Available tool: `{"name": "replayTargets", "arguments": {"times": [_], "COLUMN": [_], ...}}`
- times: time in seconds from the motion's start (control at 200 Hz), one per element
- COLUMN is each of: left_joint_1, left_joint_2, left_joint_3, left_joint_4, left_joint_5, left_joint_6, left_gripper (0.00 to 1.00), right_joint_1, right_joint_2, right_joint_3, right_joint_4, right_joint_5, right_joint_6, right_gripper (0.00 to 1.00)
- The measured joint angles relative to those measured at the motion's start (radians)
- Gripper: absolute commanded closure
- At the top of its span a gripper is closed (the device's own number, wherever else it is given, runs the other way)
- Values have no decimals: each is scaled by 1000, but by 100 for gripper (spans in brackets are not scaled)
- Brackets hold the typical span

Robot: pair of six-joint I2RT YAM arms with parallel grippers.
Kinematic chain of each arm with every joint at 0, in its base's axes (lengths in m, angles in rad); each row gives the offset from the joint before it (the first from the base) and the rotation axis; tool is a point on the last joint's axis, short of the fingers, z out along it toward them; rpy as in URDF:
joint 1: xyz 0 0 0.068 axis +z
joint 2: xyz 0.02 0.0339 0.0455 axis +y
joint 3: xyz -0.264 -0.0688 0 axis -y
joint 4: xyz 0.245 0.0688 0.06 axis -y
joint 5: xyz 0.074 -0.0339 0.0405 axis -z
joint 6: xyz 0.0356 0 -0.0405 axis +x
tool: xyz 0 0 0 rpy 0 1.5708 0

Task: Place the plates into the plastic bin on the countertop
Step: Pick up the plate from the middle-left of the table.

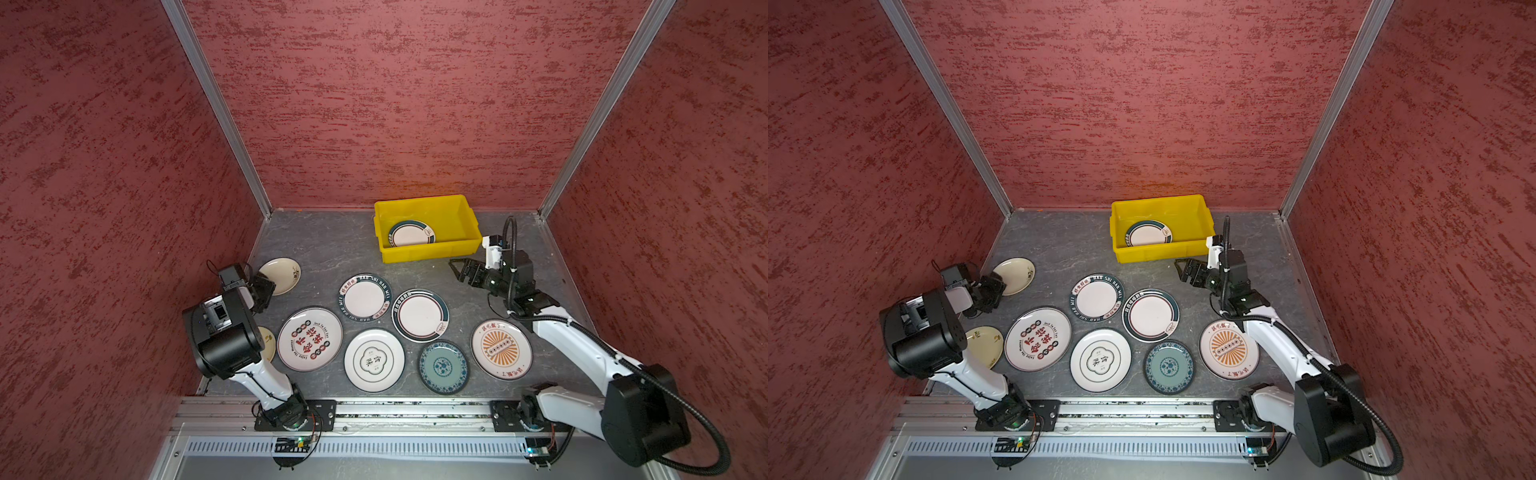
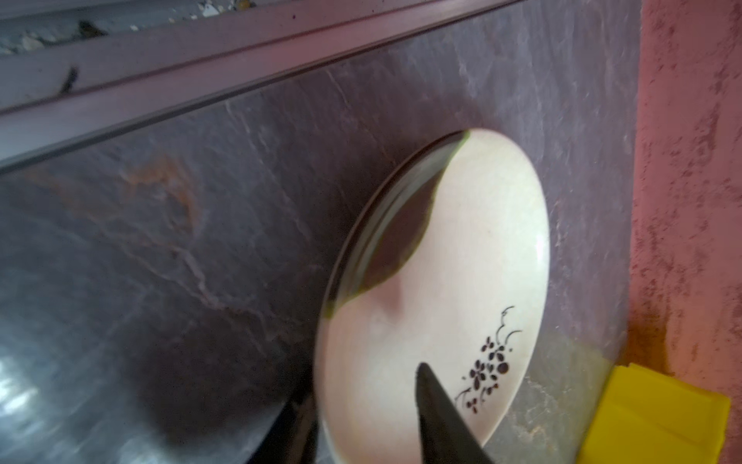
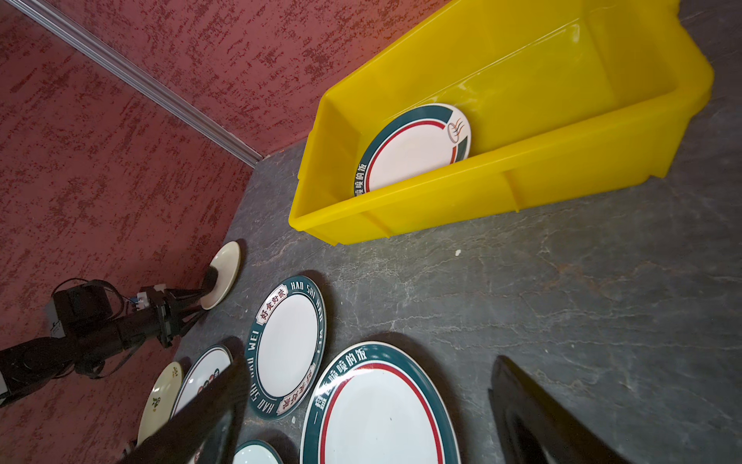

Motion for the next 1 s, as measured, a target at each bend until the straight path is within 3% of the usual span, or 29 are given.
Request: {"name": "replayTargets", "arguments": {"times": [0.165,0.296,1.002], "left_joint_1": [0,1,-13], "left_joint_2": [11,26,-29], "left_joint_3": [3,7,-3], "left_joint_4": [-2,5,-10], "left_joint_5": [5,31,61], "left_joint_6": [3,0,9], "left_gripper": [80,98,100], "right_joint_1": [0,0,0], "right_joint_2": [-2,-9,-15], "right_joint_3": [0,0,-2], "right_joint_4": [-8,-11,-18], "right_joint_5": [8,17,26], "right_joint_6": [-5,-6,1], "right_gripper": [6,6,6]}}
